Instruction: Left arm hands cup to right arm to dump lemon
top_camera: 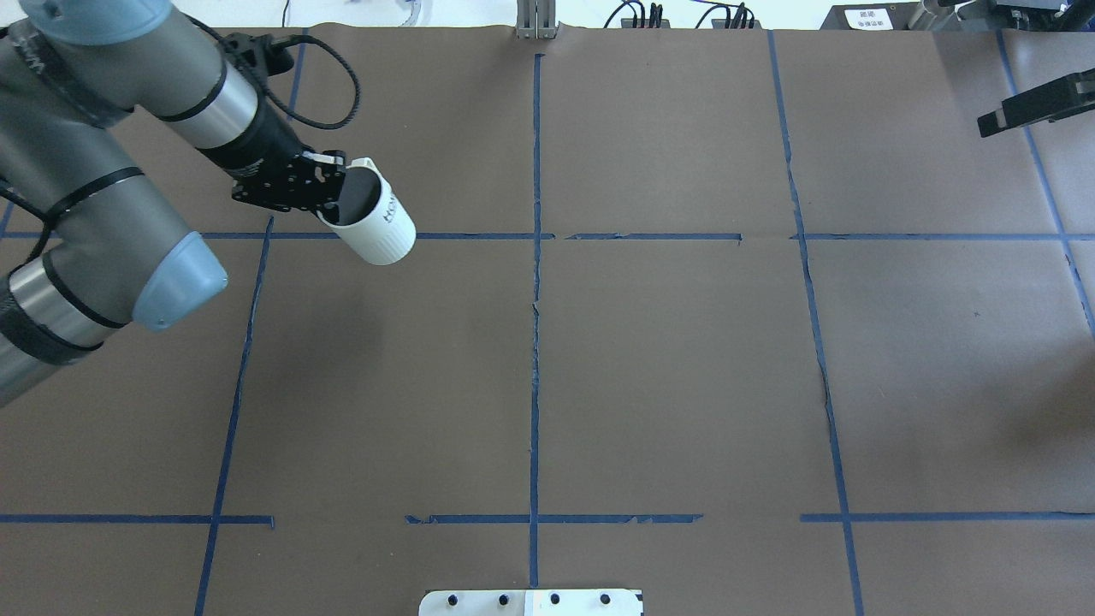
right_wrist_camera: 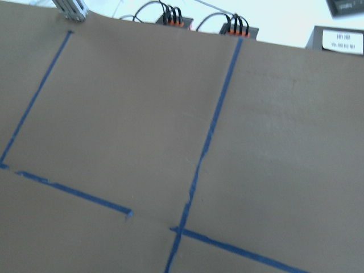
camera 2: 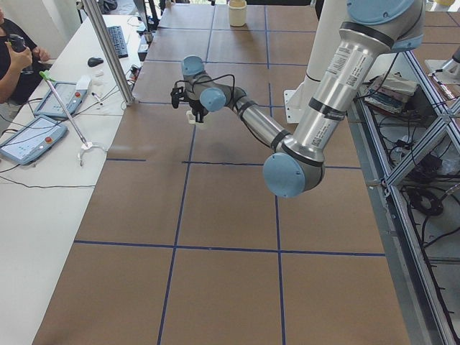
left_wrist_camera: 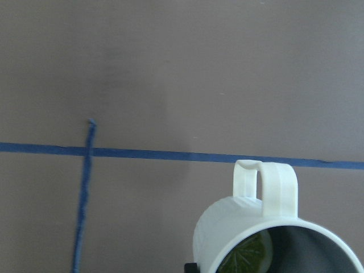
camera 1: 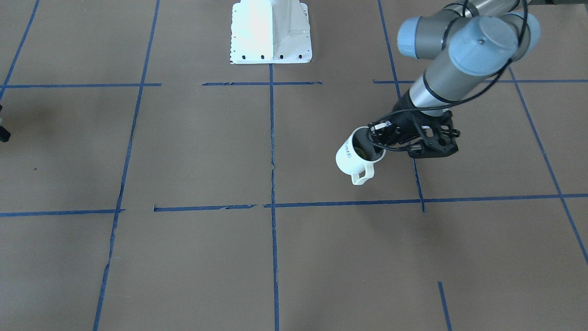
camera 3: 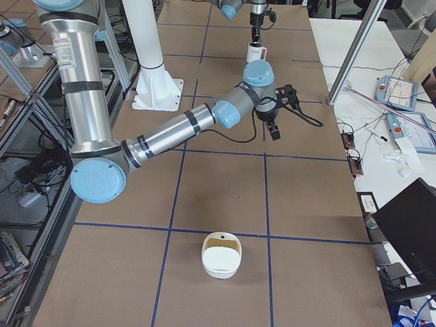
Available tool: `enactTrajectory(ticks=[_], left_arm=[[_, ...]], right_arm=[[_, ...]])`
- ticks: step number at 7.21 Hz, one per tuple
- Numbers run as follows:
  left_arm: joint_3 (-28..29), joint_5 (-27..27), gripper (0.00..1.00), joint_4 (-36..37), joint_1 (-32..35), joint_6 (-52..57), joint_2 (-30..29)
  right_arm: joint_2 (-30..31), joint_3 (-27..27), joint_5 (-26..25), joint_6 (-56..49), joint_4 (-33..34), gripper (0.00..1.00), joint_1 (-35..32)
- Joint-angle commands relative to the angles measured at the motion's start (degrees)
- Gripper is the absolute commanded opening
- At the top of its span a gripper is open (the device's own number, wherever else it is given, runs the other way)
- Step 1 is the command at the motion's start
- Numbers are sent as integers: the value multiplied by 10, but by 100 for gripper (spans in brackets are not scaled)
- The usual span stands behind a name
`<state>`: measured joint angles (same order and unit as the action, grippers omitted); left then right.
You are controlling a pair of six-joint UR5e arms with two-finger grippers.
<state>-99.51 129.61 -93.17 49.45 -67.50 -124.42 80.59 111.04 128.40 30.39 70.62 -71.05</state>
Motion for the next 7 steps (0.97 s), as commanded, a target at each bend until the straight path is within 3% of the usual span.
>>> enactTrajectory(ticks=[1, 3, 4, 5, 7], left_arm=[[38, -44, 0, 81, -64, -103, -138], [150, -52, 0, 106, -79, -216, -249], [164, -53, 0, 106, -80, -290, -269], [177, -52, 0, 106, -80, -314, -292], [281, -52, 0, 105, -87, -336, -374]], right_arm=[[-8, 7, -225, 173, -170, 100, 144], [-18, 19, -287, 180, -183, 100, 200], [-22, 19, -326, 175, -195, 100, 229], [-21, 17, -399, 173, -232, 100, 276], [-28, 16, -574, 115, -242, 100, 377]])
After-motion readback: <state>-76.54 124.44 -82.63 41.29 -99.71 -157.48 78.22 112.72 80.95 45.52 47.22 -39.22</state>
